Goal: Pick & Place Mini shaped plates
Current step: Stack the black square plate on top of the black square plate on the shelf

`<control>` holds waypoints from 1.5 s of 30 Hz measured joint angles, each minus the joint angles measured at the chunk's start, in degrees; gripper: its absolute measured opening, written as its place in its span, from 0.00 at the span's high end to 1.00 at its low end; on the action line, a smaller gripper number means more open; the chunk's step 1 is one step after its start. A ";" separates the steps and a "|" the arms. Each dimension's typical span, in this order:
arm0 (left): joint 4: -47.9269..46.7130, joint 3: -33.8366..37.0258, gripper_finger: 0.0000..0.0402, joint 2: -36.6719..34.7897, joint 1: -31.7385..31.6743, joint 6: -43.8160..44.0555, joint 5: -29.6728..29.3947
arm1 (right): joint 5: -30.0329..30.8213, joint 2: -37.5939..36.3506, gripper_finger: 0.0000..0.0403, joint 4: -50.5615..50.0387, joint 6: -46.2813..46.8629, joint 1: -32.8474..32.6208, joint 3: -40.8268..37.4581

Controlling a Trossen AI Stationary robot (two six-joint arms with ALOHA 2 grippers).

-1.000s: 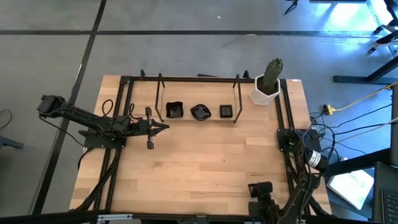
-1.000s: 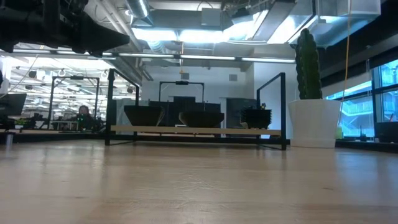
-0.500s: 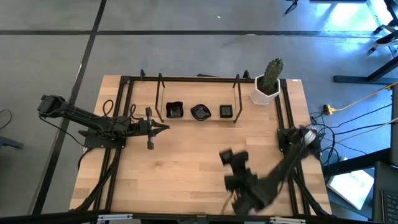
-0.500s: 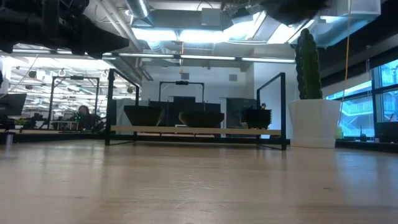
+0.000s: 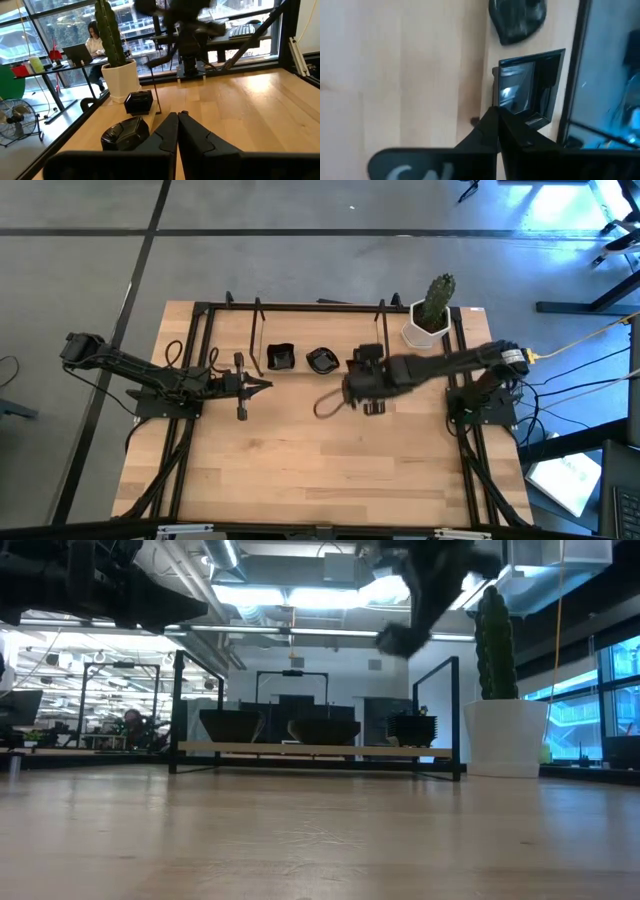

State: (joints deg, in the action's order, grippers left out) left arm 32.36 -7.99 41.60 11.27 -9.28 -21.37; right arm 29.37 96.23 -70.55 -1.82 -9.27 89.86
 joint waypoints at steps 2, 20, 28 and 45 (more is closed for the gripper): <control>0.02 0.00 0.98 0.00 -0.02 0.00 0.00 | -1.43 0.20 0.99 -0.05 -0.20 3.48 -1.16; 0.02 0.00 0.98 0.00 0.00 -0.04 0.00 | -4.88 1.23 0.99 8.73 -3.52 12.08 -10.45; 0.02 0.00 0.99 0.02 0.00 -0.04 0.00 | -4.49 1.25 0.99 10.69 -4.21 13.40 -11.62; 0.02 0.00 0.99 0.00 0.00 -0.07 0.00 | -1.98 1.25 0.99 11.02 -4.84 14.55 -11.60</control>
State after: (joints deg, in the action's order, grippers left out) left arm 32.38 -7.99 41.60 11.27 -9.34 -21.37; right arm 27.40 97.47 -59.53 -6.66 5.28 78.26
